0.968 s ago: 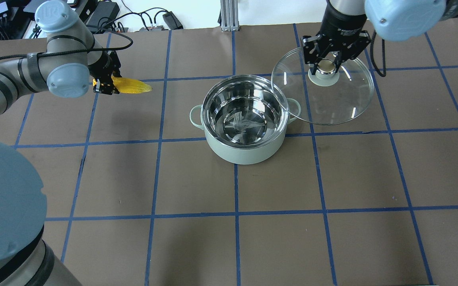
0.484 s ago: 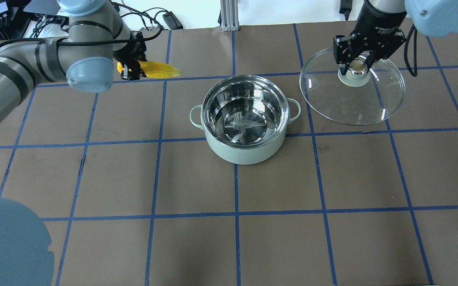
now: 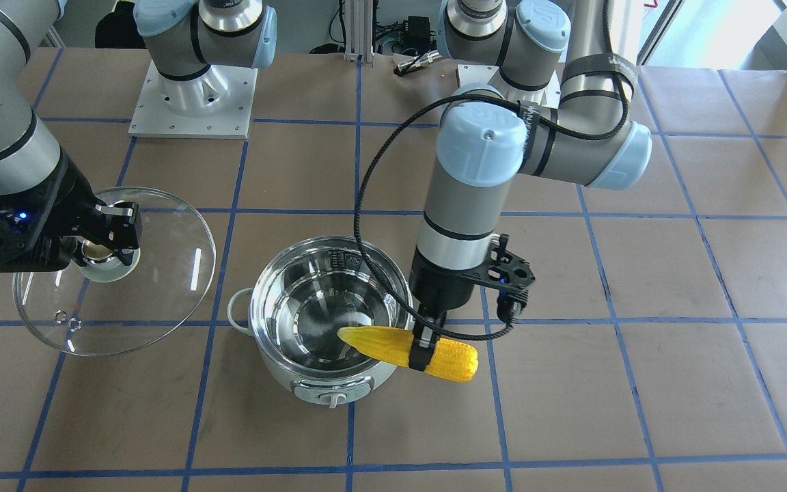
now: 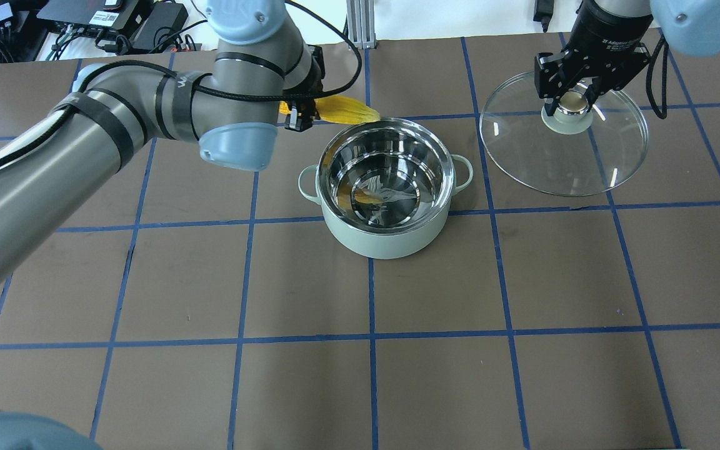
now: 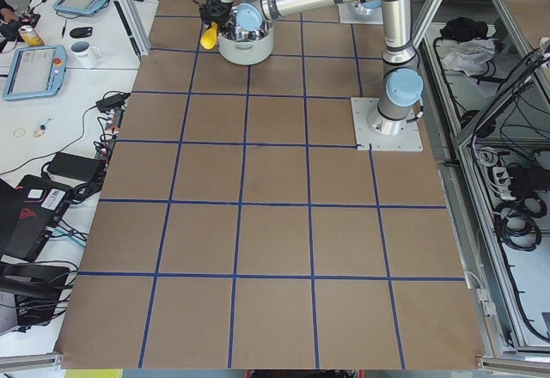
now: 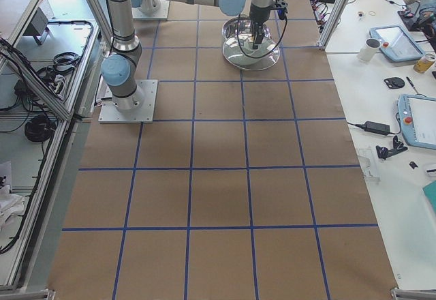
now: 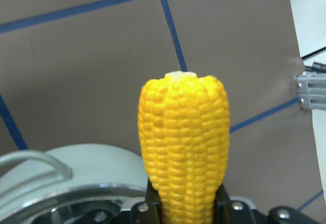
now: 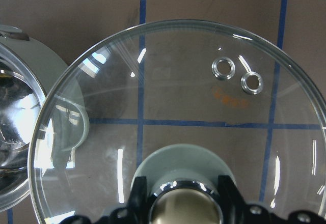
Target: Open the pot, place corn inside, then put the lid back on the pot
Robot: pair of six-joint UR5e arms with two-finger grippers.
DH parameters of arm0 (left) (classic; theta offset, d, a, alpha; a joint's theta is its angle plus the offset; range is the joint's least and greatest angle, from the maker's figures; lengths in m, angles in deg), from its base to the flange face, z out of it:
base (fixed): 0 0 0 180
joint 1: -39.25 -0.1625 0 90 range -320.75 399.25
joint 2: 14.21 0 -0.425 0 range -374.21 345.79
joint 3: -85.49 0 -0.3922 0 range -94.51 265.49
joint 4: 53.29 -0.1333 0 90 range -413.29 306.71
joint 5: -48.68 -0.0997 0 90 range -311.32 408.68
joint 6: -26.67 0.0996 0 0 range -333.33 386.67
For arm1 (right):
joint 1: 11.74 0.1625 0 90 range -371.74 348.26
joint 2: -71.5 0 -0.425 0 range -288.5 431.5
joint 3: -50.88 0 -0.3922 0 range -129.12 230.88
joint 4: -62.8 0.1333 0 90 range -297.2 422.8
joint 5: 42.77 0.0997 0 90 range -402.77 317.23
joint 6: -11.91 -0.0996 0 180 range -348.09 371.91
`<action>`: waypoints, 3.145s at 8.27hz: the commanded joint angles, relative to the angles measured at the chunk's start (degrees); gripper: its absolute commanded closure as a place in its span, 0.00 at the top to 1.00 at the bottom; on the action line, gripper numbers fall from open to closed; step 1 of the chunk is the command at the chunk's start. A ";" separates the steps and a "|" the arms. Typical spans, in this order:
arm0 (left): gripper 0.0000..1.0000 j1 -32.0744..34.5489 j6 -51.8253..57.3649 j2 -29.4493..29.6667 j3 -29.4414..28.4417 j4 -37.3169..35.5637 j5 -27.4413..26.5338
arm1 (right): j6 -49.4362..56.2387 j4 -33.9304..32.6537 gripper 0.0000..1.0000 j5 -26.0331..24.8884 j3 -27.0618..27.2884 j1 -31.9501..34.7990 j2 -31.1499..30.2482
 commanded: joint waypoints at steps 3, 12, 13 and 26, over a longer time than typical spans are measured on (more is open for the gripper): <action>0.00 9.87 -8.96 0.29 0.59 -2.16 -0.27 | 3.91 -0.98 0.09 0.64 0.53 -0.05 0.00; 0.76 10.67 -10.03 3.02 3.23 -1.55 -0.53 | 3.73 -1.07 0.12 1.08 1.06 0.04 -0.09; 0.96 10.67 -10.12 2.67 3.15 -1.63 -1.92 | 3.73 -1.07 0.12 1.08 0.97 0.04 -0.09; 1.00 -10.22 63.70 -11.29 2.27 11.70 6.68 | -13.90 -8.08 0.13 2.49 0.19 11.79 2.71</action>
